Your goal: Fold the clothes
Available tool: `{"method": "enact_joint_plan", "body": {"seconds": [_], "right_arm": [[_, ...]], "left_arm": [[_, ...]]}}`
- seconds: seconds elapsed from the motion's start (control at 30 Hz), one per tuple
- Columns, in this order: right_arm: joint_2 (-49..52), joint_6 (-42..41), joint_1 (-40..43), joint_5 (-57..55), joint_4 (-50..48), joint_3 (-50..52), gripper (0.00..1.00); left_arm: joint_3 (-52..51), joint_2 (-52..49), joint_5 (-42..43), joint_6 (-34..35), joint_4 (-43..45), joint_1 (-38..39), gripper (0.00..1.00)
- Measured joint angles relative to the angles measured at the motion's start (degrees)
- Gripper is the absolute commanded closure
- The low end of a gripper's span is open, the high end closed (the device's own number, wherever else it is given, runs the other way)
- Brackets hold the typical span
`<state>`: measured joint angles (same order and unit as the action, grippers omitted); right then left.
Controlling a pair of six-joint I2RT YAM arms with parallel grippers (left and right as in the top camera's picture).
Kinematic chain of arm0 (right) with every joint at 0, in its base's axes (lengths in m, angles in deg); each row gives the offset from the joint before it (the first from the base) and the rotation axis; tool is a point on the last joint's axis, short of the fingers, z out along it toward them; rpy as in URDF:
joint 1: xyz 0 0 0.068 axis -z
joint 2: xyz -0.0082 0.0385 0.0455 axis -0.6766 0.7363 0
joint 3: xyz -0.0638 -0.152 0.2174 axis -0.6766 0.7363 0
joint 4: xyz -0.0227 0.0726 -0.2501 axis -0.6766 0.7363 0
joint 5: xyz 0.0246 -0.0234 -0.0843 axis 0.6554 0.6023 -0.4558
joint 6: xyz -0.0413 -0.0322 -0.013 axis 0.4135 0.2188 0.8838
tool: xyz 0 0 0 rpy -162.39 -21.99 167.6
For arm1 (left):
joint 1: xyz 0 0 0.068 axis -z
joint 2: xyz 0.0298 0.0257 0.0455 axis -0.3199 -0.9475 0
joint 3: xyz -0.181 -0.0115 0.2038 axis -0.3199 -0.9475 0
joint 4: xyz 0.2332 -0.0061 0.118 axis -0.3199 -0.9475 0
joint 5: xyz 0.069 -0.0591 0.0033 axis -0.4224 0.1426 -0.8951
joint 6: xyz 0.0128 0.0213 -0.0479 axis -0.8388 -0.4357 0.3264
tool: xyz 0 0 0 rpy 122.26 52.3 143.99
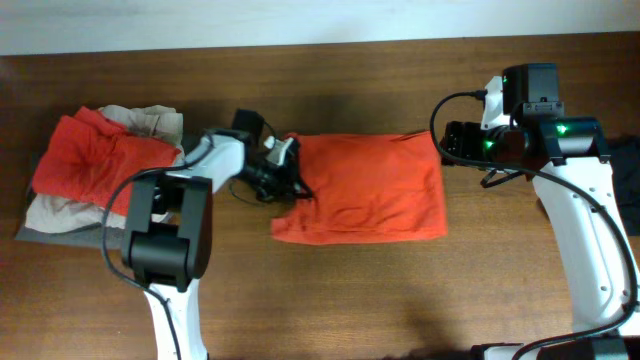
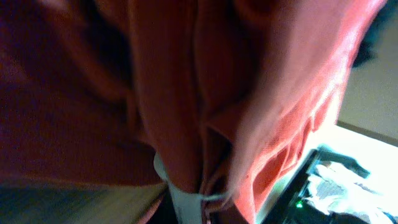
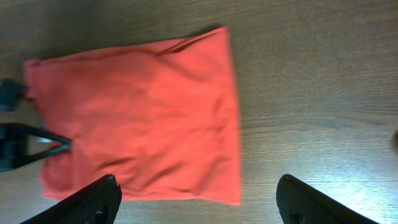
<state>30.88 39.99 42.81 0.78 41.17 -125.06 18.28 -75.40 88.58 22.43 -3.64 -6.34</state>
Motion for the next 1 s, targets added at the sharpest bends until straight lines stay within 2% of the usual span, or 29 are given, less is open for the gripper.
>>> {"method": "enact_joint_plan", "body": {"seconds": [0.17,0.37,0.7,1.0], "right_arm": [[0.0,0.0,0.0,-0.8,0.2,0.0,0.15],[0.0,-0.2,0.0,-1.0,0.4,0.0,0.15],[0.0,-1.8,0.0,-2.3,1.0,0.0,0.15],[0.0,-4.7,0.7,-3.7,2.3,0.0,0.14]], "left_arm": [[11.0,3.1,-15.2,-1.0,-14.2,-2.0,0.99],[22.3,3.6,-28.1,-1.5,-22.4,2.4,0.99],[24.5,3.7,-41.9,-1.5,-23.1,17.5,1.00],[24.5,3.7,-51.3,-0.9,-21.1,25.2,0.99]]}}
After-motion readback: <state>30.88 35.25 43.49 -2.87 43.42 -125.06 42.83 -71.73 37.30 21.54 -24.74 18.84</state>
